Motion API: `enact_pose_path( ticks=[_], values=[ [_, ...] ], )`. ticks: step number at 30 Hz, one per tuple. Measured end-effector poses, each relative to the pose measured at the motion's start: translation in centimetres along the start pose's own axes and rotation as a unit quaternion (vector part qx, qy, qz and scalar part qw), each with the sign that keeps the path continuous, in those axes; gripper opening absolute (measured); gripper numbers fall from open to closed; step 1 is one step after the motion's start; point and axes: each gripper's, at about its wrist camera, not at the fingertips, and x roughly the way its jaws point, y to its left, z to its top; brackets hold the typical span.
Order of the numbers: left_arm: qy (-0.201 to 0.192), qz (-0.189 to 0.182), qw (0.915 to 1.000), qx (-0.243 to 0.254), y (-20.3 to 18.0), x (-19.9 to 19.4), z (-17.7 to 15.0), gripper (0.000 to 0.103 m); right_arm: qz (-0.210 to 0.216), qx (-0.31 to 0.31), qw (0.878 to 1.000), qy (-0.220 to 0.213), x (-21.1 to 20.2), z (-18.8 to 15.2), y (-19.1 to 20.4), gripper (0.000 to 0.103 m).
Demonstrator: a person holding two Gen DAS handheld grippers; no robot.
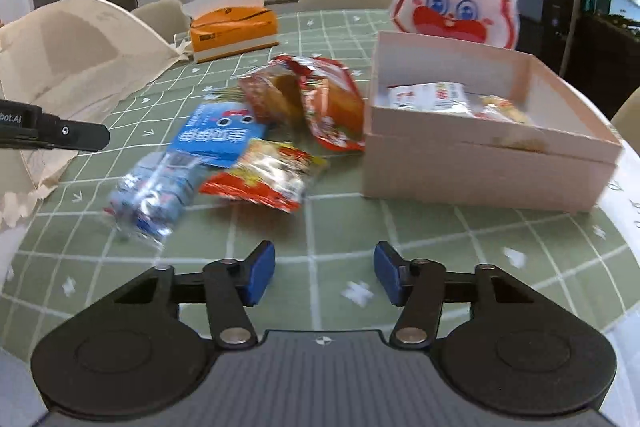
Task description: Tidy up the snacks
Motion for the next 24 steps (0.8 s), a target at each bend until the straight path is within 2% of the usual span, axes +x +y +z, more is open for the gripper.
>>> enact_pose_path(
  ticks=[4,6,9,12,14,18,21,22,24],
  values=[
    [0.027,0.016,0.9983,0.050,-3.1,1.9,-0.8,0.018,0.015,0.029,0.999,-0.008,-0.3,-0.3,-1.5,0.074],
    [0.044,0.024,0.9960,0.074,-4.5,3.0,-1.2,0.022,0.021,0.041,0.999,-0.011,-0.5,-0.3,-1.9,0.074],
    [0.046,0.054,0.9912,0.111,-6.1,3.9,-1.7,0.022,0.025,0.045,0.999,-0.013,-0.6,-0.5,-2.1,0.076],
    [0.048,0.068,0.9878,0.132,-7.2,4.4,-2.1,0.024,0.029,0.049,0.998,-0.015,-0.7,-0.6,-2.1,0.077],
    [0.050,0.066,0.9874,0.135,-7.6,4.6,-2.2,0.033,0.032,0.054,0.998,-0.016,-0.8,-0.7,-2.2,0.077],
    [0.055,0.042,0.9855,0.155,-8.9,4.9,-2.7,0.063,0.039,0.063,0.997,-0.019,-0.9,-0.7,-2.6,0.077],
    [0.048,0.038,0.9854,0.159,-9.0,4.5,-3.2,0.063,0.044,0.071,0.996,-0.022,-0.9,-0.8,-2.8,0.077],
    [0.041,0.044,0.9865,0.153,-8.7,4.3,-3.2,0.062,0.045,0.074,0.996,-0.023,-1.0,-0.9,-2.9,0.077],
    [0.021,0.080,0.9864,0.142,-7.9,4.0,-3.2,0.059,0.048,0.080,0.995,-0.024,-1.1,-1.0,-3.0,0.077]
  ],
)
